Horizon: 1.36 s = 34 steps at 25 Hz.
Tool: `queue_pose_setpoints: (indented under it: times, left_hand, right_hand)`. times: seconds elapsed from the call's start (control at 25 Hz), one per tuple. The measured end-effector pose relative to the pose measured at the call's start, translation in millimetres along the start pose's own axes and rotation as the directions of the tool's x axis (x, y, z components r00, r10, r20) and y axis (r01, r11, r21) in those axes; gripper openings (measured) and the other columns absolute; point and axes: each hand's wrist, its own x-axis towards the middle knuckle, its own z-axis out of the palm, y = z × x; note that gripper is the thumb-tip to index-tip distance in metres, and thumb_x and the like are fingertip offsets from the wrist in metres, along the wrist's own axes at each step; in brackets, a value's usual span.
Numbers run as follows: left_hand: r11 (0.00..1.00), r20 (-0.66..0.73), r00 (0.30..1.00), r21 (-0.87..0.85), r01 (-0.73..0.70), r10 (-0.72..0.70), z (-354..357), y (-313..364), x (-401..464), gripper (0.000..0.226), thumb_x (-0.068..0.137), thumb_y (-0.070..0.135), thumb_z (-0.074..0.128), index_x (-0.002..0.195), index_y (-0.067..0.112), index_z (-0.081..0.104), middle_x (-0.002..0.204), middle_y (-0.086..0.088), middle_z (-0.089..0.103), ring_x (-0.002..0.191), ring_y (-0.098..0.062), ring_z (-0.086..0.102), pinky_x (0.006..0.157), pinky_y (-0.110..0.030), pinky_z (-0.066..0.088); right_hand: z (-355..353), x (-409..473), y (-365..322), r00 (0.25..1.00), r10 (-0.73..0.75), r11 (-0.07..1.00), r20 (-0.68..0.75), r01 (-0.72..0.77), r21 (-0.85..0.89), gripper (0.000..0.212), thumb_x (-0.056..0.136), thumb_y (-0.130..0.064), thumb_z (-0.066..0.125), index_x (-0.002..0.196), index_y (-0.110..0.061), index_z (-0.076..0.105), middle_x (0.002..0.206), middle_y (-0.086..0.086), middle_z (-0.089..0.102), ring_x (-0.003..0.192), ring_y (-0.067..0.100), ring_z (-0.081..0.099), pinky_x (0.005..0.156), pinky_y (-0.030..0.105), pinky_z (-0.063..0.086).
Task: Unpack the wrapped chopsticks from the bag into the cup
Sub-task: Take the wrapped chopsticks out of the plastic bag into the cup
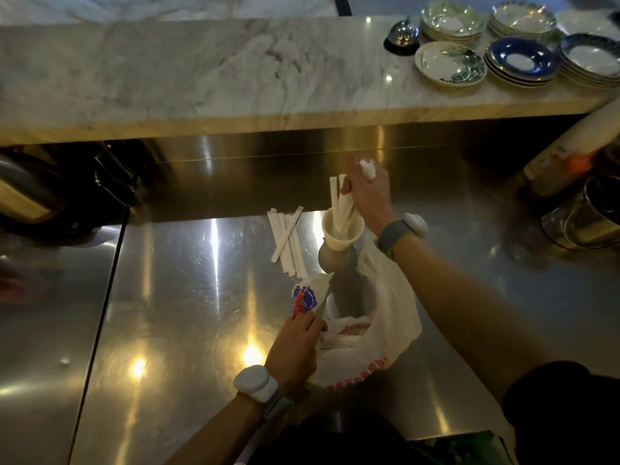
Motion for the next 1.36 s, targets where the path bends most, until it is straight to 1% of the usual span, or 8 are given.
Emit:
queue_pose_setpoints:
  times: [0.28, 0.52, 0.72, 0.88, 0.96, 1.08, 1.2, 1.36]
  left_hand:
    - [1.0, -0.003, 1.0, -0.009, -0.011, 0.011, -3, -3, 10, 0.038, 0.091, 0.018, 0.058, 0.127, 0.023, 0.051, 0.137, 0.003, 0.049, 0.122, -0.017, 0.047, 0.106, -0.026, 0.037]
    - [1.0, 0.019, 1.0, -0.016, -0.009, 0.009, -4, -2, 17, 0.038, 0.092, 0.022, 0.058, 0.128, 0.023, 0.05, 0.138, 0.002, 0.049, 0.123, -0.017, 0.047, 0.106, -0.026, 0.037]
    - [1.0, 0.028, 1.0, -0.008, 0.007, -0.007, -5, -2, 18, 0.037, 0.09, 0.024, 0.061, 0.126, 0.024, 0.051, 0.136, 0.002, 0.05, 0.121, -0.017, 0.047, 0.106, -0.028, 0.039]
    - [1.0, -0.009, 1.0, 0.003, 0.001, -0.001, -9, -1, 16, 0.034, 0.089, 0.022, 0.061, 0.123, 0.021, 0.053, 0.132, 0.0, 0.053, 0.117, -0.019, 0.05, 0.102, -0.028, 0.04]
    - [1.0, -0.031, 1.0, 0.001, 0.0, 0.0, -11, -2, 17, 0.033, 0.089, 0.019, 0.061, 0.121, 0.018, 0.055, 0.128, -0.002, 0.055, 0.114, -0.021, 0.051, 0.1, -0.029, 0.041]
    - [1.0, -0.053, 0.999, 0.019, -0.004, 0.005, -16, -2, 19, 0.03, 0.089, 0.016, 0.059, 0.119, 0.014, 0.057, 0.123, -0.006, 0.057, 0.11, -0.024, 0.054, 0.095, -0.03, 0.043]
    - [0.999, -0.043, 0.999, 0.029, -0.024, 0.025, -17, -2, 19, 0.03, 0.089, 0.013, 0.06, 0.118, 0.014, 0.057, 0.117, -0.008, 0.056, 0.105, -0.024, 0.053, 0.091, -0.029, 0.042]
    - [0.998, -0.056, 0.998, 0.054, -0.029, 0.032, -16, -6, 19, 0.013, 0.088, 0.01, 0.058, 0.1, 0.012, 0.06, 0.109, -0.011, 0.053, 0.096, -0.025, 0.05, 0.082, -0.027, 0.035]
  right_hand:
    - [10, 5, 46, 0.977, 0.193, 0.967, 0.088, -0.174, -0.185, 0.038, 0.087, -0.054, 0.056, 0.062, -0.025, 0.058, 0.053, -0.016, 0.066, 0.054, -0.004, 0.064, 0.046, 0.003, 0.043]
    - [5, 15, 49, 0.959, 0.223, 0.956, 0.176, -0.18, -0.231, 0.024, 0.086, -0.034, 0.068, 0.103, -0.018, 0.065, 0.096, -0.002, 0.068, 0.089, 0.013, 0.065, 0.084, 0.036, 0.056]
    - [-2, 12, 23, 0.984, 0.058, 0.978, 0.169, -0.022, -0.21, 0.037, 0.087, -0.015, 0.067, 0.123, -0.017, 0.056, 0.108, -0.014, 0.061, 0.097, -0.002, 0.058, 0.075, 0.011, 0.046]
    - [-11, -14, 0, 0.965, -0.215, 0.918, 0.152, 0.252, -0.305, 0.034, 0.086, -0.015, 0.065, 0.119, -0.016, 0.058, 0.113, -0.01, 0.063, 0.104, 0.002, 0.059, 0.088, 0.013, 0.047]
    - [-16, -47, 5, 0.918, -0.281, 0.85, 0.279, 0.373, -0.372, 0.02, 0.089, -0.021, 0.062, 0.108, -0.018, 0.062, 0.101, -0.01, 0.064, 0.091, 0.004, 0.062, 0.081, 0.014, 0.048]
    - [-25, -107, 39, 0.805, 0.066, 0.706, 0.59, 0.38, -0.598, 0.011, 0.092, -0.026, 0.056, 0.093, -0.021, 0.066, 0.087, -0.003, 0.068, 0.077, 0.01, 0.062, 0.076, 0.027, 0.054]
    - [-31, -158, 81, 0.639, 0.427, 0.533, 0.641, 0.394, -0.748, 0.021, 0.094, -0.022, 0.053, 0.105, -0.016, 0.07, 0.099, 0.007, 0.072, 0.087, 0.021, 0.064, 0.087, 0.037, 0.053]
    - [-34, -188, 105, 0.664, 0.422, 0.511, 0.617, 0.388, -0.767, 0.039, 0.093, -0.032, 0.055, 0.131, -0.023, 0.053, 0.126, 0.004, 0.059, 0.111, 0.022, 0.056, 0.099, 0.039, 0.048]
